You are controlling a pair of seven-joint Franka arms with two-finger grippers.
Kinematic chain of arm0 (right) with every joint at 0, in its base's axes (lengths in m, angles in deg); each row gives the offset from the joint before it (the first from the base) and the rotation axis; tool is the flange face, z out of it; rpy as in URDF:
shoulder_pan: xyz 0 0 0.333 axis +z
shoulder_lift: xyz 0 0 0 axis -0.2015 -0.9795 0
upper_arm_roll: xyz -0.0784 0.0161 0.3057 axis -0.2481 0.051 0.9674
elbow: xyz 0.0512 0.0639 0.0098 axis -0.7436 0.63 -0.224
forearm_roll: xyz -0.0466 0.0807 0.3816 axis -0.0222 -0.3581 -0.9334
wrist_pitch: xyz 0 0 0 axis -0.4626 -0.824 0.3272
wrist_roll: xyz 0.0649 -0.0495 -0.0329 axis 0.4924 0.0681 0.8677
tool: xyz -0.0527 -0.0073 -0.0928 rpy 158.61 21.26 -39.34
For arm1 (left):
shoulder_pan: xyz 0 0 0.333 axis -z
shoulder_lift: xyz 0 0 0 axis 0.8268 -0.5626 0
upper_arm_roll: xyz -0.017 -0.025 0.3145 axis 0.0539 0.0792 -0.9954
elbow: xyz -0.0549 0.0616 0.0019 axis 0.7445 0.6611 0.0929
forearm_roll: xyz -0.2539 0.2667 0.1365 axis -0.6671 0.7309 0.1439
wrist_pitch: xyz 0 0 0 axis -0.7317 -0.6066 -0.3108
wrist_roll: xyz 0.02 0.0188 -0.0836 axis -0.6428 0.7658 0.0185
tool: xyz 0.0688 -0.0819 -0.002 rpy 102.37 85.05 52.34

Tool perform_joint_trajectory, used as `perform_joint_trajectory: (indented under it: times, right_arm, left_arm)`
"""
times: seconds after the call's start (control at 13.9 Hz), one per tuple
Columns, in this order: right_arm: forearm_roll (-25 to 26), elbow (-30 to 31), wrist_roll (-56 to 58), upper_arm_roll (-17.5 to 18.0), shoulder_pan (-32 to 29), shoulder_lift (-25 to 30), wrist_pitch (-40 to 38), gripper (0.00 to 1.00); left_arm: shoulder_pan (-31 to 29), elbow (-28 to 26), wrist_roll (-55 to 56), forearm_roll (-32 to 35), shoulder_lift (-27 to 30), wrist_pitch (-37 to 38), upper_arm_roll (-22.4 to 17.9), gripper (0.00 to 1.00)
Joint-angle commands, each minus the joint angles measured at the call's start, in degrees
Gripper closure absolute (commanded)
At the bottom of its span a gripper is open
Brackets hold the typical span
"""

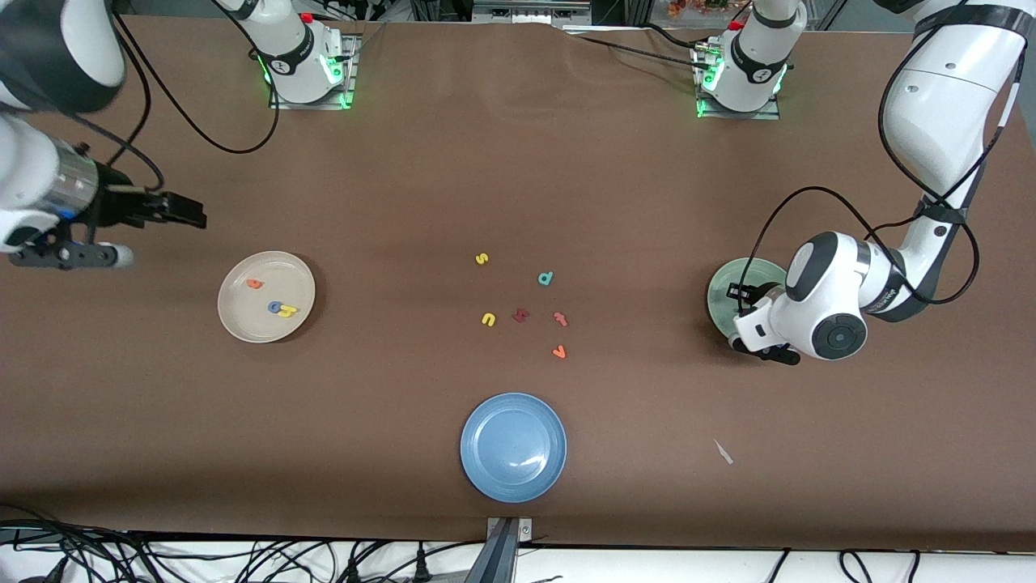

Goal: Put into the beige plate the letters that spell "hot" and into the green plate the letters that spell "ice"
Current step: 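Drop the c on the green plate while the right gripper returns to rest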

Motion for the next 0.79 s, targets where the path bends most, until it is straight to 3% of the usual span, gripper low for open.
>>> perform_joint_trajectory:
  times: [0.0, 0.14, 0.22, 0.29, 0.36, 0.72]
  right_arm:
    - [1.8, -0.6, -0.3, 1.2, -1.1, 2.5, -1.5, 0.00]
    - [2.0, -0.2, -0.1, 1.2, -1.0, 3.8, -0.7, 0.00]
    - [2.1, 0.1, -0.1, 1.2, -1.0, 3.7, 0.0, 0.00]
    - [2.1, 0.9, 0.5, 1.1, -1.1, 4.0, 1.5, 0.00]
    - [2.1, 1.8, 0.5, 1.0, -1.5, 4.4, 2.5, 0.00]
    - [2.1, 2.0, 0.2, 1.0, -2.1, 4.6, 2.2, 0.00]
  left_arm:
    - [-2.6, -2.0, -3.3, 2.2, 2.0, -0.6, 0.4, 0.81]
    - [-3.1, -1.9, -4.5, 2.3, 1.7, -0.8, 0.1, 0.76]
    - [-3.2, -1.8, -4.5, 2.2, 1.6, -0.8, 0.1, 0.47]
    - [-3.2, -1.7, -4.5, 2.2, 1.5, -0.9, 0.0, 0.05]
    - [-3.3, -1.5, -4.5, 2.3, 1.4, -1.1, 0.0, 0.00]
    - [-3.3, -1.2, -4.4, 3.0, 2.1, -0.6, 0.0, 0.00]
